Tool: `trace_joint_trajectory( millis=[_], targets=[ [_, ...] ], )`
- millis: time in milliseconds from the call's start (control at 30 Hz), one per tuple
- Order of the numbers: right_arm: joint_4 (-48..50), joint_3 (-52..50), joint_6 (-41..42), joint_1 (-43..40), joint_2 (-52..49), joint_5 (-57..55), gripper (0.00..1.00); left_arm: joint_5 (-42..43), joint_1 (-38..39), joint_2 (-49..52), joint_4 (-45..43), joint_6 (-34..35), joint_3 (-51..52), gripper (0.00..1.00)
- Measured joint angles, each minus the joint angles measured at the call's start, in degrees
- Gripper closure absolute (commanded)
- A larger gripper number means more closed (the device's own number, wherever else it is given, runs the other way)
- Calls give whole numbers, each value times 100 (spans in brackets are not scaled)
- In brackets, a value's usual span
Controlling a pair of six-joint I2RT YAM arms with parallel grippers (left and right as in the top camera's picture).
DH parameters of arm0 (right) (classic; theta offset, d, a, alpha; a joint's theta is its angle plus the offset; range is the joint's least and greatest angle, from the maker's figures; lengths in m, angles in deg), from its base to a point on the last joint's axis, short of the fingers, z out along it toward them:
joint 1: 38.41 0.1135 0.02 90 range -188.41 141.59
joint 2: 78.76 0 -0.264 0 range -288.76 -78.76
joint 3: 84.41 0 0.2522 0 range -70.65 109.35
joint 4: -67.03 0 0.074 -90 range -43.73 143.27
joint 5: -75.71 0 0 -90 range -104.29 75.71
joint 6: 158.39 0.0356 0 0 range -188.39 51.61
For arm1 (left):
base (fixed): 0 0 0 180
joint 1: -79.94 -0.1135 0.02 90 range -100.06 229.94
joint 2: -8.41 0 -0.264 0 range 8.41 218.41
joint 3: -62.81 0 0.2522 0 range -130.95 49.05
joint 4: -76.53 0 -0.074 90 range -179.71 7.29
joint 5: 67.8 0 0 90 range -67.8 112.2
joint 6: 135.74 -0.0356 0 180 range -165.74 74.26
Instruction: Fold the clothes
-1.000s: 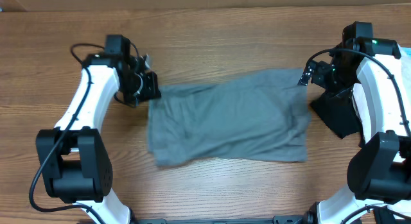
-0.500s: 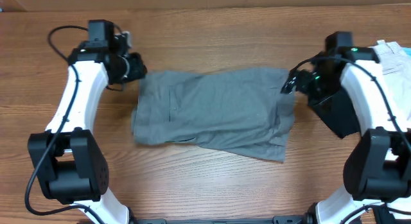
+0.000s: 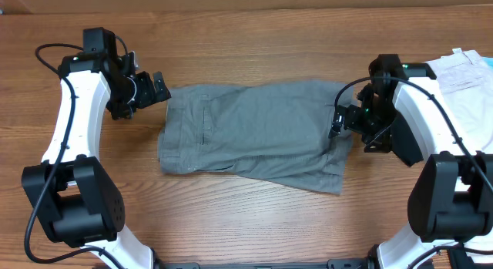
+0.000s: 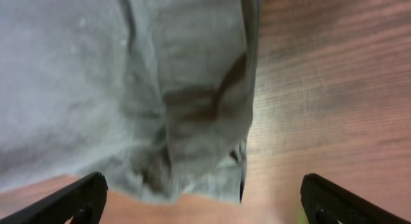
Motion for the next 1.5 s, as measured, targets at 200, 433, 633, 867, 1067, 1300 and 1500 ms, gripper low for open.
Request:
trace_joint_trajectory(
  millis=[200, 433, 633, 867, 1067, 1300, 1500],
  targets=[
    [883, -717, 2, 0, 0, 118, 8, 37, 55, 0, 142, -24, 0, 0],
    [1303, -1165, 0, 0, 0, 487, 72, 37, 59, 0, 140, -37, 0, 0],
    [960, -1121, 17, -9, 0, 533, 96, 37, 59, 0, 142, -44, 0, 0],
    [-555, -651, 17, -59, 0, 365, 47, 37, 59, 0, 153, -44, 0, 0],
    [-656, -1019, 24, 140, 0, 269, 16, 39, 59, 0, 122, -44, 0, 0],
    [-570, -1397, 490, 363, 0, 42, 16, 39, 59, 0, 114, -44, 0, 0],
    [-501, -1394, 649, 363, 48, -59, 37, 39, 59, 0, 114, -46, 0, 0]
  ],
)
